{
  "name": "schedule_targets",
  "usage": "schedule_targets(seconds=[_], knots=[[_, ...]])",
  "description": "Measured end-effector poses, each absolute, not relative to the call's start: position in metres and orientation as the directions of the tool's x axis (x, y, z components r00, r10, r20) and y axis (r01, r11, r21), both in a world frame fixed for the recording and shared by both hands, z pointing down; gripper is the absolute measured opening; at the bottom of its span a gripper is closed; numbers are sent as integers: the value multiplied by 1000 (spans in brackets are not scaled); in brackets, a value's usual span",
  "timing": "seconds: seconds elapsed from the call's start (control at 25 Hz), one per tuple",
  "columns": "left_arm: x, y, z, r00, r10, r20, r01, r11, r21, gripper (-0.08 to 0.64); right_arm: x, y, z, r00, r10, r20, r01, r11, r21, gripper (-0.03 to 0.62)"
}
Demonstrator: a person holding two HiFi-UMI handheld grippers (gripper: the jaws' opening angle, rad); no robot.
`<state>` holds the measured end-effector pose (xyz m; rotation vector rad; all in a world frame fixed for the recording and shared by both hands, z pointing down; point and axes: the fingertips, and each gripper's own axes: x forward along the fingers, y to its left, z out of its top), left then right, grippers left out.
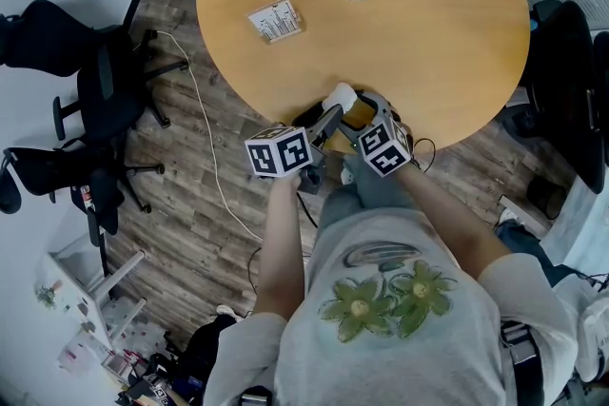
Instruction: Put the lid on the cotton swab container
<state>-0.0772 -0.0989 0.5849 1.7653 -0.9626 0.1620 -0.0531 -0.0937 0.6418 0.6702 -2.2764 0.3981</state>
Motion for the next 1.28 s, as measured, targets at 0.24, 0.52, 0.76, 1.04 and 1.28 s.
schedule_targets(seconds=[0.24, 0.52, 0.76, 1.04, 1.28], knots=[[-74, -98, 587, 652, -510, 561, -703, -131, 699, 200, -53, -94, 643, -609, -341, 716, -566, 820, -90, 321], [-70, -96, 589, 631, -497, 595, -739, -154, 656, 206, -51, -94, 642, -614, -339, 713, -562, 822, -92, 318], [-68, -95, 590, 609, -489, 625, -769, -171, 616, 207, -50, -93, 644, -616, -334, 713, -562, 821, -100, 318], [-65, -94, 592, 580, -470, 665, -805, -206, 557, 210, -49, -93, 643, -620, -332, 711, -555, 826, -98, 318], [-64, -93, 592, 557, -462, 691, -826, -218, 520, 210, -49, -93, 643, -621, -326, 713, -548, 831, -98, 318]])
